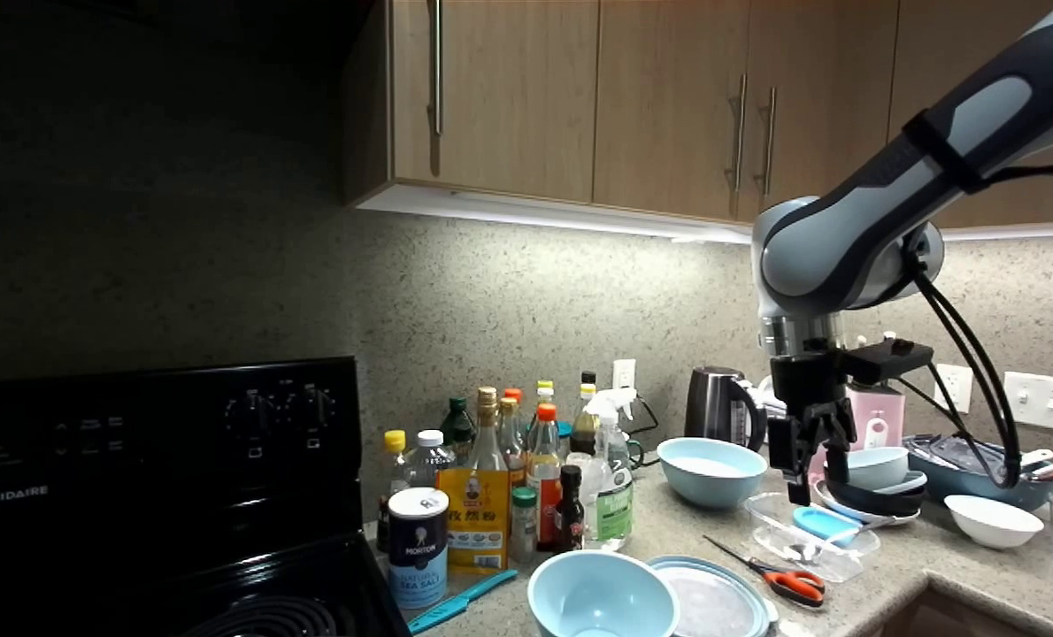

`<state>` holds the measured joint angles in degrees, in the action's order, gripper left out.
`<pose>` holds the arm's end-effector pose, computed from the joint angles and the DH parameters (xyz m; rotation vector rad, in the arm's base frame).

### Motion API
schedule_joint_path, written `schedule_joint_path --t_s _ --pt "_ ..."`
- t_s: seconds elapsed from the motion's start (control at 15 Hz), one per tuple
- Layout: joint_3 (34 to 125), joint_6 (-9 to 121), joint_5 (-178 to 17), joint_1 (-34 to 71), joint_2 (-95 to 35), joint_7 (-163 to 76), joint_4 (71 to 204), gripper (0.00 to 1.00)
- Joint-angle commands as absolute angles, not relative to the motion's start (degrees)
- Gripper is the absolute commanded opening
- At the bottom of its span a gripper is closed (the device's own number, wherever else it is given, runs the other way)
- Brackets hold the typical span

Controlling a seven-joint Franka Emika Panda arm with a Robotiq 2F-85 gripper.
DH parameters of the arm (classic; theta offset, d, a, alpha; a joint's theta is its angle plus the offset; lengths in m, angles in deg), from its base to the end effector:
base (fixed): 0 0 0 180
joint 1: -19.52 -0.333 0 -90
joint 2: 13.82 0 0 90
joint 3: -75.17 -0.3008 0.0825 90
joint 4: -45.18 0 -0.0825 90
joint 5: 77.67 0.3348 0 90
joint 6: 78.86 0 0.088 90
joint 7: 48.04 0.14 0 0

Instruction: Remove the silver spoon from the clear bowl and place it inside the blue bowl on the left

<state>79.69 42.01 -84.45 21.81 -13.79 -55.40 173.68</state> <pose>0.4605 -0.0639 0.3402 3.0513 0.1177 -0.2195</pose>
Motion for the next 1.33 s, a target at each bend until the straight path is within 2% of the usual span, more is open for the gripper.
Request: schedule_joint_path --t_s 0.0,0.27,0.93,1.27 --pt "79.2 41.9 -84.4 22.2 -13.8 -55.4 173.6 1.00" --pt "79.3 42.0 -83.7 22.3 -14.0 -54.9 173.0 1.00" --pt "86.4 44.2 -74.7 29.7 -20.2 -44.5 174.0 1.00" --pt "85.8 42.6 -77.2 29.2 -20.0 -46.7 173.2 1.00"
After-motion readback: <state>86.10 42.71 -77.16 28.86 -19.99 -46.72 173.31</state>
